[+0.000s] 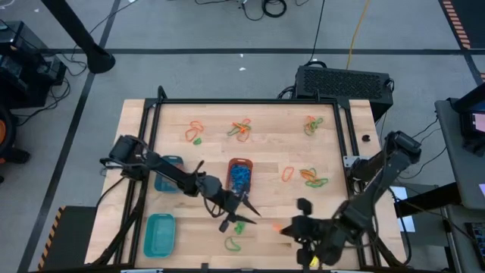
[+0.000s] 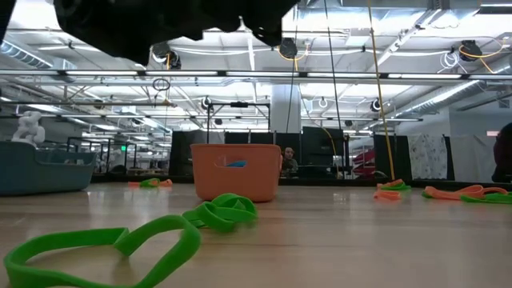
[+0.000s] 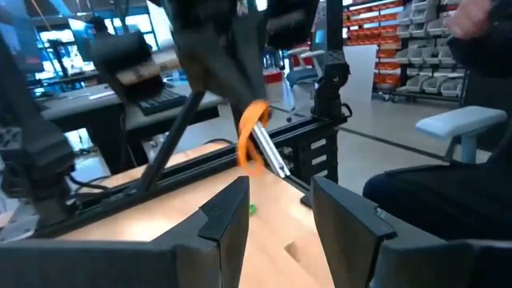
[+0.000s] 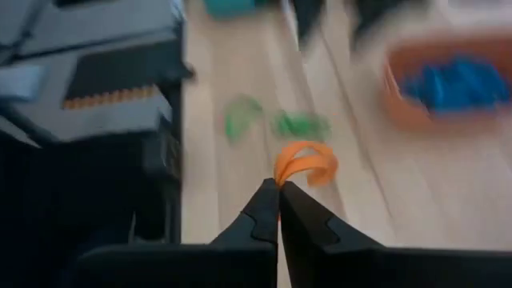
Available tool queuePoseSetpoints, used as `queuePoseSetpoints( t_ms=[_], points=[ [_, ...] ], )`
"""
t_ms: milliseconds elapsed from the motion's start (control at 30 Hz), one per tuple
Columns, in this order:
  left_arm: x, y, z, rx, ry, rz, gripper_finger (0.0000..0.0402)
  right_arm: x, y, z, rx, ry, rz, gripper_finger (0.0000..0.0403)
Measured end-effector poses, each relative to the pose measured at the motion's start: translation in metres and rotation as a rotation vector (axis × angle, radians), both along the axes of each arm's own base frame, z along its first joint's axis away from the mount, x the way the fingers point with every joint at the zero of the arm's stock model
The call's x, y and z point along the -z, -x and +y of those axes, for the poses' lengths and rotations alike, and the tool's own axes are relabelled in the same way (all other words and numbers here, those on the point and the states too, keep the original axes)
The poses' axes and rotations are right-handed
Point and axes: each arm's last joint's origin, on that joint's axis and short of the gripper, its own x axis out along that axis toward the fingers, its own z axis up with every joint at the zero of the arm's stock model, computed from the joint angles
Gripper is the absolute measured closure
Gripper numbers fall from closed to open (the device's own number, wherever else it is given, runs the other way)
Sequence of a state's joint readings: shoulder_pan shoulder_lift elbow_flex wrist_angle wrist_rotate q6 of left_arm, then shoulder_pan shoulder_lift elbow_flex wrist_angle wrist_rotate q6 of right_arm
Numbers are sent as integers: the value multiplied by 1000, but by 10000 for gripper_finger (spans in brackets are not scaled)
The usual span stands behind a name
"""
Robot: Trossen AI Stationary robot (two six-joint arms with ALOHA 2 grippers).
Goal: Sort rubber bands into baskets
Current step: Put the orange rubber band into the blue bin
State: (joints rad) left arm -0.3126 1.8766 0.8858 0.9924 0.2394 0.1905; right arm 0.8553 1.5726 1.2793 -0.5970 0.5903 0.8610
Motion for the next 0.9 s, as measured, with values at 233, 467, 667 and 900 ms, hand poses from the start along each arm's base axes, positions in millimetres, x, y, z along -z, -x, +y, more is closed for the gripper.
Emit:
queuePoseSetpoints(
  t_ms=[233, 467, 667, 900],
  points=[
    [9, -16, -15, 27, -11, 7, 258, -15, -36, -4, -212, 24, -184, 403],
    [9, -17, -15, 27, -9, 5, 258, -4, -54, -3, -282, 33, -192, 402],
    [9, -15, -17, 110, -10, 12, 258, 14, -65, -3, -275, 48, -142, 402],
    [21, -12, -19, 202, -116, 72, 258, 15, -67, -2, -249, 50, -157, 402]
  ],
)
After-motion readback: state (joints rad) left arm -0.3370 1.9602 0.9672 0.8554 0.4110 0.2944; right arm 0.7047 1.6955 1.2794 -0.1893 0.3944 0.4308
